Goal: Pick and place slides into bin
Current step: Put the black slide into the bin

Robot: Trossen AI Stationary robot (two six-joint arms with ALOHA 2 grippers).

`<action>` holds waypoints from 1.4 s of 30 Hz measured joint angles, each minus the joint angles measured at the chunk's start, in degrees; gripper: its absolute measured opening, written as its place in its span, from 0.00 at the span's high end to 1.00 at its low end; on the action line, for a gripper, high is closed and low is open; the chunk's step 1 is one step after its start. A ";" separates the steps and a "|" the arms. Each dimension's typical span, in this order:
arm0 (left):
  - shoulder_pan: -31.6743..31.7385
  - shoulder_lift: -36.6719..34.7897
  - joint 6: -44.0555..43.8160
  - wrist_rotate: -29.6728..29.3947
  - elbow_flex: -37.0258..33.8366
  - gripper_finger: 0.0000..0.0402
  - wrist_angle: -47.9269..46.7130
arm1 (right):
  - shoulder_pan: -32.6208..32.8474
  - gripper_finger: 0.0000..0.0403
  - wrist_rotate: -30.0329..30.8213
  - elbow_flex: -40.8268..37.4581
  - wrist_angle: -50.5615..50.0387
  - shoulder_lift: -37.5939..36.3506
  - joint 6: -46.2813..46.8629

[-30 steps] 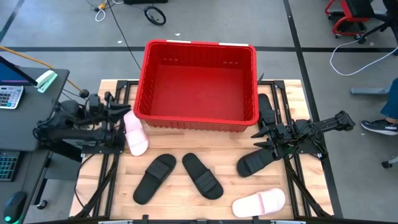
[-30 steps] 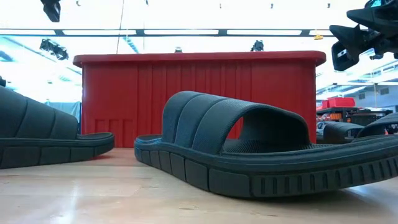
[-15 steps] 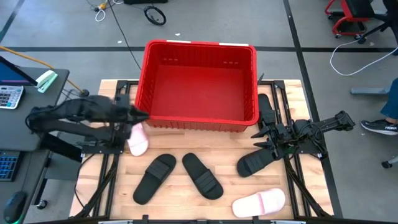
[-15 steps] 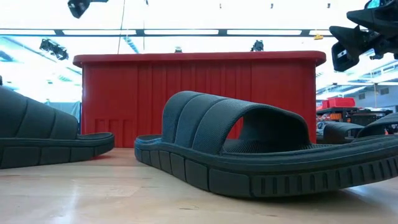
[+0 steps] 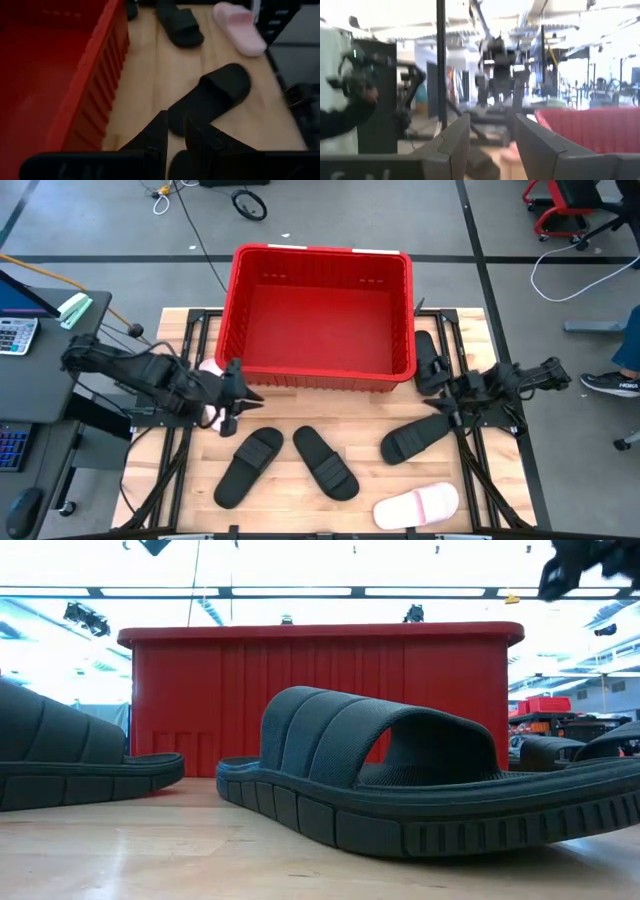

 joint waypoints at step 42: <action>-0.06 1.26 1.34 -2.82 0.02 0.84 -2.56 | 19.53 0.60 9.34 51.60 -96.72 80.81 70.16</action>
